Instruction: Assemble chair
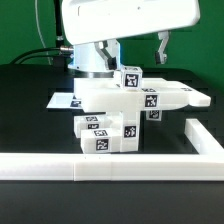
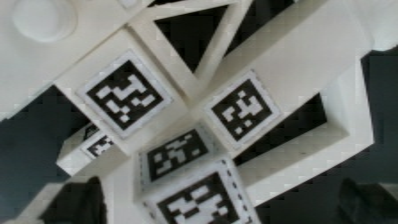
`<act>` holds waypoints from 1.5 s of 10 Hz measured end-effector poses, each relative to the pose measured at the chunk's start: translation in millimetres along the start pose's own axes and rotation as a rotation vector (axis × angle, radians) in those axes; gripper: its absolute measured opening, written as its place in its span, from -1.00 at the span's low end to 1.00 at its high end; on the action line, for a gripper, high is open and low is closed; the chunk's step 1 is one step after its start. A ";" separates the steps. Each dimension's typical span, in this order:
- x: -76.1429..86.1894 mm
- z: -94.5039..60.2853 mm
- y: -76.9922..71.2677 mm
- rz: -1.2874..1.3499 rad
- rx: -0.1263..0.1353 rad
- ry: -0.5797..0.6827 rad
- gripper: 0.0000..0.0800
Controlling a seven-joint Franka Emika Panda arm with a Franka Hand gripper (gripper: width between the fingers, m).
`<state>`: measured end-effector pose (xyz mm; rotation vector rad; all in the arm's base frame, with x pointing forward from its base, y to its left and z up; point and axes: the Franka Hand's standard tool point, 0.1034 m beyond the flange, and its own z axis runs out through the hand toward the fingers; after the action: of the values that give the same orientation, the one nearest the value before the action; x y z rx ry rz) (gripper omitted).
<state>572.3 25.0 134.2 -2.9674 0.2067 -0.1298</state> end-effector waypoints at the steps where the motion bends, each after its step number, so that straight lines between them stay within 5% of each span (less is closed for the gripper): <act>1: 0.4 1.3 -0.4 -0.172 -0.010 -0.014 0.62; 2: 1.0 2.7 -3.3 -0.260 -0.006 -0.039 0.62; 3: 1.9 3.4 -11.2 -0.432 -0.044 -0.058 0.62; 4: 2.1 3.5 -14.6 -0.490 -0.045 -0.057 0.62; 9: 1.4 4.6 -1.3 -1.017 -0.063 -0.094 0.62; 13: 6.9 8.3 -7.2 -1.413 -0.152 -0.143 0.62; 15: 7.8 7.7 -3.5 -1.525 -0.164 -0.164 0.62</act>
Offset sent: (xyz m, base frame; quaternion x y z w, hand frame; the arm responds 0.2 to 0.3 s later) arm 0.0005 0.0206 0.0059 -0.0163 0.0048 -0.2192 0.9755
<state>581.3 28.5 127.8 -2.4787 -2.0558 -0.0285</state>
